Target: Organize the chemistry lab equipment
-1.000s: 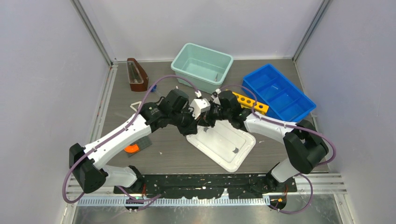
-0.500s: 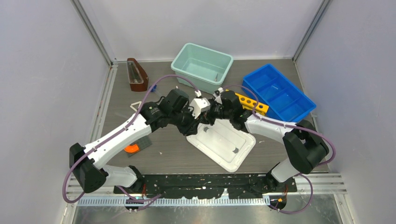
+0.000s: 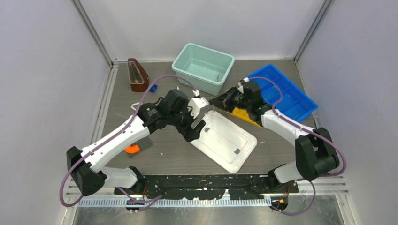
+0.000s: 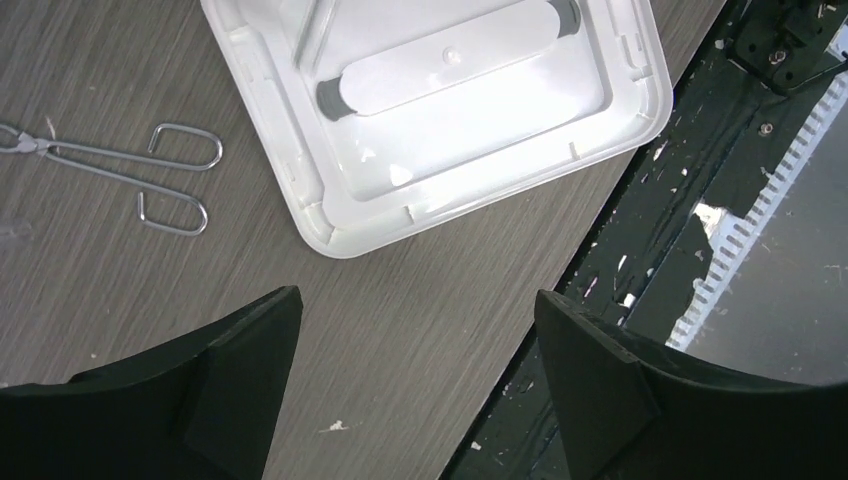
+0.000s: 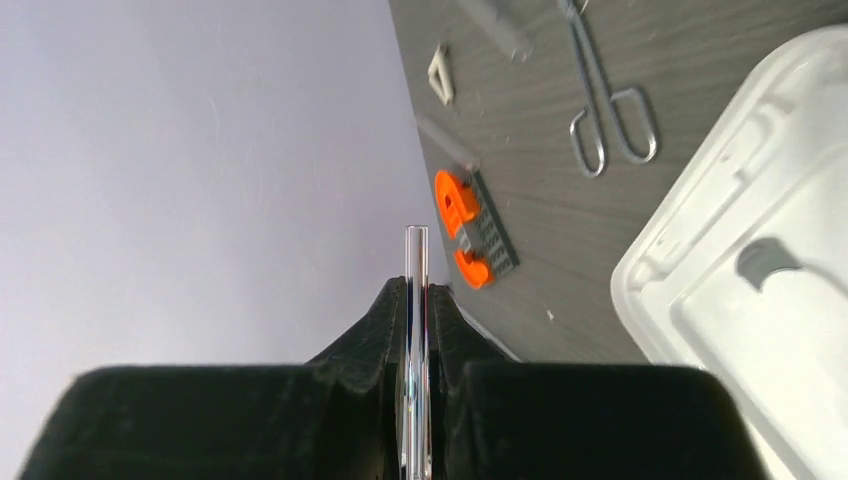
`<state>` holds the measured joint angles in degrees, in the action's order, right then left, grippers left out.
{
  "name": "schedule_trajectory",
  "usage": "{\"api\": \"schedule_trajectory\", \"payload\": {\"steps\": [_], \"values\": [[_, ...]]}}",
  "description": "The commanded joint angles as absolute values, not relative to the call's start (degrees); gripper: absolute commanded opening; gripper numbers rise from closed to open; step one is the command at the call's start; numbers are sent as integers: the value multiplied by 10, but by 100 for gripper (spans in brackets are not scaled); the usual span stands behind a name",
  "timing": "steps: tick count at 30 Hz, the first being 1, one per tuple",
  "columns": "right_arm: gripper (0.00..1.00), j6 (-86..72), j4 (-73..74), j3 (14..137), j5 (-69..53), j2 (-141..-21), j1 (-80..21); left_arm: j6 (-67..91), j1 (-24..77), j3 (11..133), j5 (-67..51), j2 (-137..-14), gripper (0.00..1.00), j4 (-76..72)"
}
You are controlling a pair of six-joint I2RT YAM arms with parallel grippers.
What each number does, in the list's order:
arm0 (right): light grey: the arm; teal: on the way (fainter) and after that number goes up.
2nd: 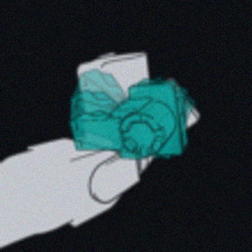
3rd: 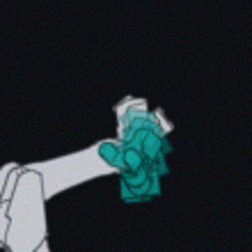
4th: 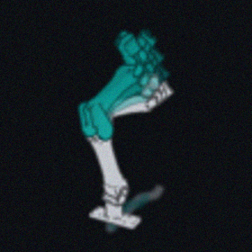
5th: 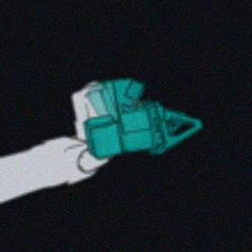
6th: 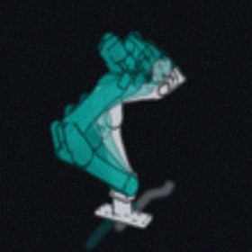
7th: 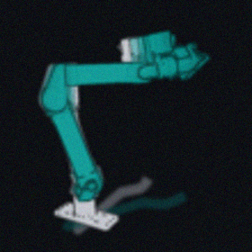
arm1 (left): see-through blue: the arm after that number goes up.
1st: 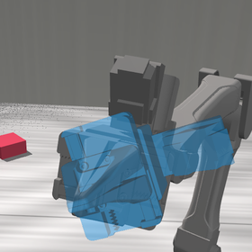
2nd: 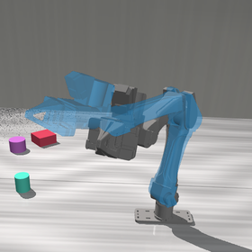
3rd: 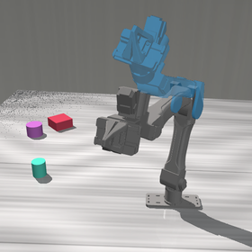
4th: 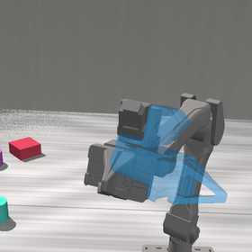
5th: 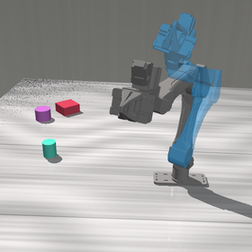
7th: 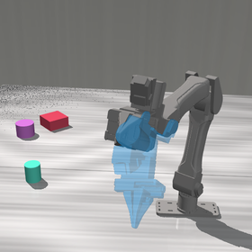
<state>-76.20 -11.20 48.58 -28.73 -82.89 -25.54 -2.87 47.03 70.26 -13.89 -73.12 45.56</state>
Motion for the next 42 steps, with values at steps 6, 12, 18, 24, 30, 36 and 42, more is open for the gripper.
{"api": "schedule_trajectory", "payload": {"steps": [6, 12, 18, 24, 30, 36, 42], "values": [[1, -603, 74, 586, -208, -751, -122, -18, 473, 707, -40, -664, 100, 467], [1, -510, 137, 616, -28, -734, -46, -22, 473, 671, 40, -650, 100, 468], [1, -482, 110, 628, 77, -768, 44, -13, 474, 655, 37, -639, 100, 467], [1, -451, 91, 686, 65, -883, 103, -6, 474, 635, 25, -626, 100, 457], [1, -452, 87, 748, 88, -971, 123, -9, 474, 640, 29, -625, 100, 458], [3, -456, 81, 764, 111, -1023, 128, -9, 474, 631, 39, -617, 100, 454], [4, -454, 76, 793, 106, -1078, 135, -9, 474, 632, 47, -625, 100, 454]]}}
